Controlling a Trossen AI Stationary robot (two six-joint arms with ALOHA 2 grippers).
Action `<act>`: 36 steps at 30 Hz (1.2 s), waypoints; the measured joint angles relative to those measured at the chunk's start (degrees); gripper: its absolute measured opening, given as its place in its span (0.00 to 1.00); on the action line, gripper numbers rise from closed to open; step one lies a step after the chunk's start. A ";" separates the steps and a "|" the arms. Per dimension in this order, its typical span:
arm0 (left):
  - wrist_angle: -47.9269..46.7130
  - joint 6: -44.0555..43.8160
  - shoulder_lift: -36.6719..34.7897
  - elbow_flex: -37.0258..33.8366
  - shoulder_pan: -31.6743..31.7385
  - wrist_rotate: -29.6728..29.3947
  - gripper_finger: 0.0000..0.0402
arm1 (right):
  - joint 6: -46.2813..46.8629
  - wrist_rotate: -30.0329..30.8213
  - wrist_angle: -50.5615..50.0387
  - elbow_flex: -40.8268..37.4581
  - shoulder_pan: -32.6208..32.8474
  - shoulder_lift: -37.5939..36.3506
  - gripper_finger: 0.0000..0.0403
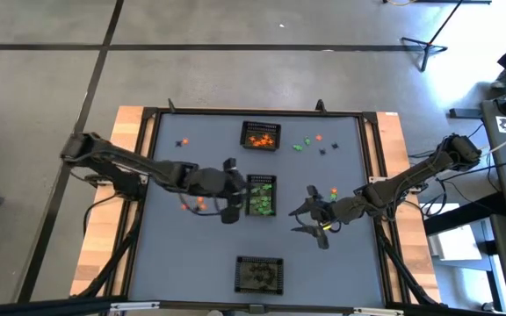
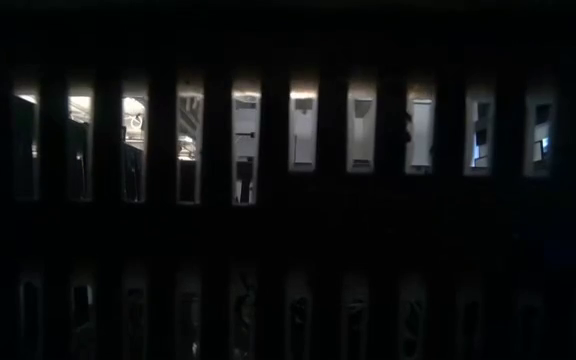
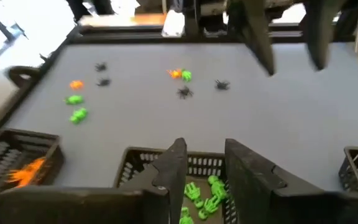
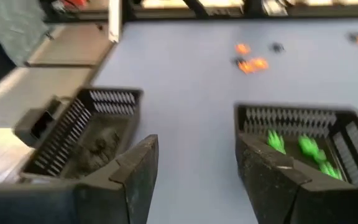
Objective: Sort Halloween decoration
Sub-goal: Put the black spider toy into the bottom black bin
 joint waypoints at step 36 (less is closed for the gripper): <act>44.52 -1.28 -16.82 -34.24 -6.70 -9.28 0.23 | 48.09 -4.84 -32.46 -12.28 0.04 -0.23 0.53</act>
